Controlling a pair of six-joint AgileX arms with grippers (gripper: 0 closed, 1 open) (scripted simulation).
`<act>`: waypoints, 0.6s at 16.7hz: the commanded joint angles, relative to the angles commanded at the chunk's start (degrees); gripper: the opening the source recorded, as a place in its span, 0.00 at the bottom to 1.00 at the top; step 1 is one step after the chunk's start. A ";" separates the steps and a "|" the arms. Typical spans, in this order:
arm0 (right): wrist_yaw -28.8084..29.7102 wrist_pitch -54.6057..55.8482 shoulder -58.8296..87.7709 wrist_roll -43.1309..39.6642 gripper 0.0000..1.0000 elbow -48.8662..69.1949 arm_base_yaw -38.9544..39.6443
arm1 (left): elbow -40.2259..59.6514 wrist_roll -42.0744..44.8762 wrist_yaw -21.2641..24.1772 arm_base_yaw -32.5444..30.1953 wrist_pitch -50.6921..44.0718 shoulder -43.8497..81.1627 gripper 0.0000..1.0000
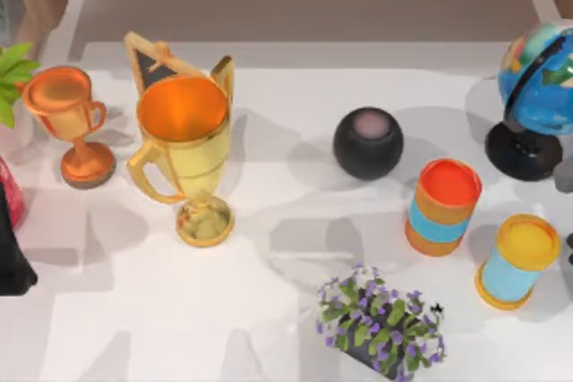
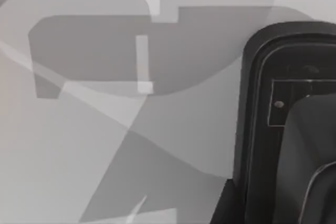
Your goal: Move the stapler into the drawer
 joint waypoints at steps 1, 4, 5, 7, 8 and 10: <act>0.00 0.00 0.00 0.00 0.10 0.00 0.00 | 0.00 0.00 0.00 0.00 0.00 0.00 1.00; 0.00 0.00 0.00 0.00 0.00 0.00 0.00 | 0.00 0.00 0.00 0.00 0.00 0.00 1.00; 0.00 0.00 0.00 0.00 0.00 0.00 0.00 | 0.00 0.00 0.00 0.00 0.00 0.00 1.00; 0.00 0.00 0.00 0.00 0.00 0.00 0.00 | 0.00 0.00 0.00 0.00 0.00 0.00 1.00; 0.00 0.00 0.00 0.00 0.00 0.00 0.00 | 0.00 0.00 0.00 0.00 0.00 0.00 1.00; 0.00 0.00 0.00 0.00 0.00 0.00 0.00 | 0.00 0.00 0.00 0.00 0.00 0.00 1.00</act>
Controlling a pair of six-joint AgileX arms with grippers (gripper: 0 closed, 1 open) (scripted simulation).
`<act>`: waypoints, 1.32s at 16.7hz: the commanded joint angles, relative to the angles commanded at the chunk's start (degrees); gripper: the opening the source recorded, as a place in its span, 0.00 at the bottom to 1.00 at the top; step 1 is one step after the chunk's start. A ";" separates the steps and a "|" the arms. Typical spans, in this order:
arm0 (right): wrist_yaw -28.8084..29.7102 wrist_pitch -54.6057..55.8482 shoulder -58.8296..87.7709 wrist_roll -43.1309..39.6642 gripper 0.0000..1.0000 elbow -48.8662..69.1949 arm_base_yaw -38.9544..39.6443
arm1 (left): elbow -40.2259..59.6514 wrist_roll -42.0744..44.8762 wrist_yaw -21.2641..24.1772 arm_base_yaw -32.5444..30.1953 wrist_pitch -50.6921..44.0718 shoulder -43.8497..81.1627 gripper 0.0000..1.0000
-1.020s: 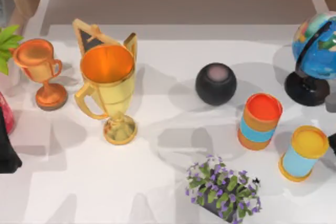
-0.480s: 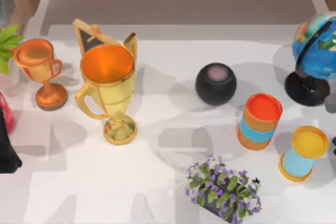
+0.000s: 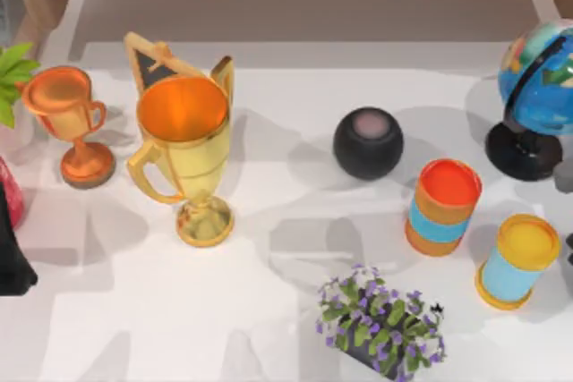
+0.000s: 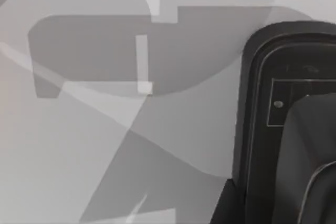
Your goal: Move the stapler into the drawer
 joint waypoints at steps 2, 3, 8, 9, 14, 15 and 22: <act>0.04 -0.10 -0.08 0.01 0.00 0.08 -0.11 | 0.00 0.00 0.00 0.00 0.00 0.00 1.00; 0.17 -0.46 -0.18 -0.05 0.00 0.23 -0.22 | 0.00 0.00 0.00 0.00 0.00 0.00 1.00; 2.13 -2.74 -2.71 -1.51 0.00 1.49 -1.14 | 0.00 0.00 0.00 0.00 0.00 0.00 1.00; 2.52 -3.11 -3.22 -1.78 0.00 1.78 -1.22 | 0.00 0.00 0.00 0.00 0.00 0.00 1.00; 1.36 -5.90 -3.54 -1.04 0.00 3.26 -0.69 | 0.00 0.00 0.00 0.00 0.00 0.00 1.00; 0.75 -6.52 -3.52 -0.58 0.00 3.50 -0.45 | 0.00 0.00 0.00 0.00 0.00 0.00 1.00; 0.19 -7.54 -3.69 0.37 0.00 3.64 -0.58 | 0.00 0.00 0.00 0.00 0.00 0.00 1.00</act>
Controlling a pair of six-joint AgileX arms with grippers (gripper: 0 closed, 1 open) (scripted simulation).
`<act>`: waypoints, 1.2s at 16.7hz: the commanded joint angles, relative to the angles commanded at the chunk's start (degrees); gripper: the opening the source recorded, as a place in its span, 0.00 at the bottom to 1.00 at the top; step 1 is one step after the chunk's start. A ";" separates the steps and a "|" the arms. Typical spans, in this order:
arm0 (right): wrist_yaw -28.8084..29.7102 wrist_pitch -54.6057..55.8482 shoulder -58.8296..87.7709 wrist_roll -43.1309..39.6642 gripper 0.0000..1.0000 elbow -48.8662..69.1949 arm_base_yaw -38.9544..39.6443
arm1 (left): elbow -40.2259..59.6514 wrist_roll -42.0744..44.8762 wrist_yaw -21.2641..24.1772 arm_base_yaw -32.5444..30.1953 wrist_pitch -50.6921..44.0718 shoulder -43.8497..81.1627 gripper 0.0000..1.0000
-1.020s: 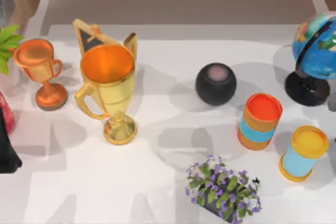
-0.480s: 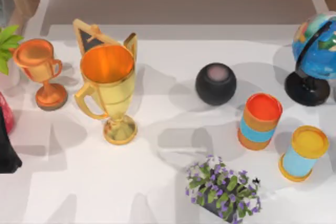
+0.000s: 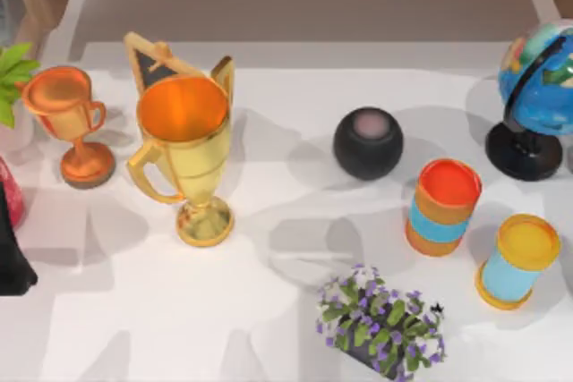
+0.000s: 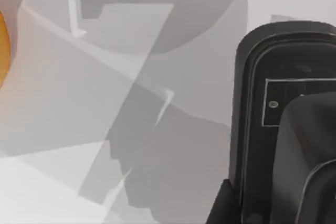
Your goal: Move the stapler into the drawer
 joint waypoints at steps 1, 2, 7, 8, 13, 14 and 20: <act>0.19 -1.13 -0.44 0.90 0.00 0.54 -0.48 | 0.00 0.00 0.00 0.00 0.00 0.00 1.00; 0.42 -2.77 -0.95 2.25 0.00 1.62 -1.13 | 0.00 0.00 0.00 0.00 0.00 0.00 1.00; 0.43 -16.35 -1.14 12.35 0.00 15.55 -4.00 | 0.00 0.00 0.00 0.00 0.00 0.00 1.00; 0.21 -19.46 -0.37 14.39 0.00 20.02 -4.52 | 0.00 0.00 0.00 0.00 0.00 0.00 1.00; -0.62 -28.77 9.94 21.82 0.00 46.35 -9.81 | 0.00 0.00 0.00 0.00 0.00 0.00 1.00; -0.64 -29.15 13.16 22.59 0.00 51.46 -11.25 | 0.00 0.00 0.00 0.00 0.00 0.00 1.00; -0.41 -28.23 32.27 19.80 0.00 75.98 -17.89 | 0.00 0.00 0.00 0.00 0.00 0.00 1.00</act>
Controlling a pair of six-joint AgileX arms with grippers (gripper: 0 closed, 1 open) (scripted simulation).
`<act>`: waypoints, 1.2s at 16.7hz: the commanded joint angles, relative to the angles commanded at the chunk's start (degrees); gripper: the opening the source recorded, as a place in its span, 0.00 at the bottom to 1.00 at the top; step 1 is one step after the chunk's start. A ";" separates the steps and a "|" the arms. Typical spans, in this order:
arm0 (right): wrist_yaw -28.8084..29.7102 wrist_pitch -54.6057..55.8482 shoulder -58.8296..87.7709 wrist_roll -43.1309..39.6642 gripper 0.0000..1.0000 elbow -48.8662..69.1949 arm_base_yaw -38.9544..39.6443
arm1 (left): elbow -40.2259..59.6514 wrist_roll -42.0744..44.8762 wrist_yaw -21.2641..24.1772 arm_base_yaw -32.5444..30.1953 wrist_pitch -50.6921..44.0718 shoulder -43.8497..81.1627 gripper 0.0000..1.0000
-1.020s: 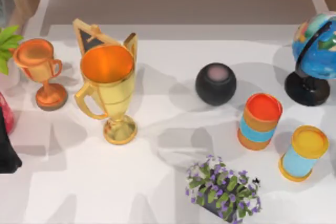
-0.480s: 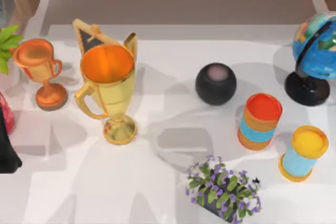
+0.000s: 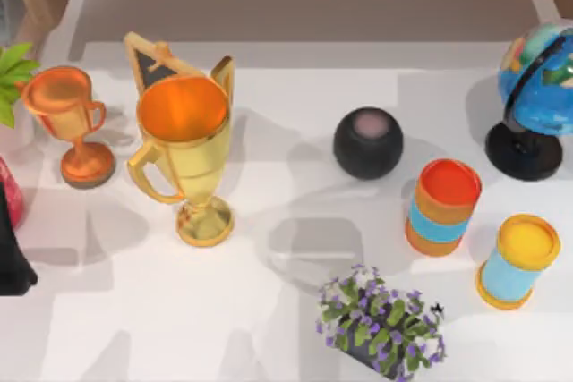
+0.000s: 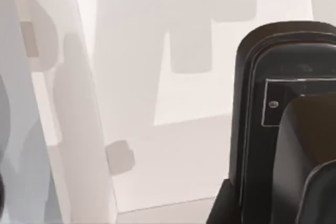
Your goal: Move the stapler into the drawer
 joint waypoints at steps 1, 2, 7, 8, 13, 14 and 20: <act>0.20 -0.17 3.07 -1.54 0.00 2.28 -0.83 | 0.00 0.00 0.00 0.00 0.00 0.00 1.00; 0.47 -0.47 6.04 -3.30 0.00 3.97 -1.54 | 0.00 0.00 0.00 0.00 0.00 0.00 1.00; 1.85 -1.97 16.40 -10.63 0.00 5.11 -2.15 | 0.00 0.00 0.00 0.00 0.00 0.00 1.00; 1.96 -2.23 16.91 -10.98 0.00 4.86 -2.07 | 0.00 0.00 0.00 0.00 0.00 0.00 1.00; 1.89 -2.08 16.94 -10.73 0.00 4.93 -2.03 | 0.00 0.00 0.00 0.00 0.00 0.00 1.00; 1.79 -1.86 16.41 -10.17 0.00 5.33 -1.92 | 0.00 0.00 0.00 0.00 0.00 0.00 1.00; 2.17 -5.82 10.89 -5.81 0.00 7.49 0.16 | 0.00 0.00 0.00 0.00 0.00 0.00 1.00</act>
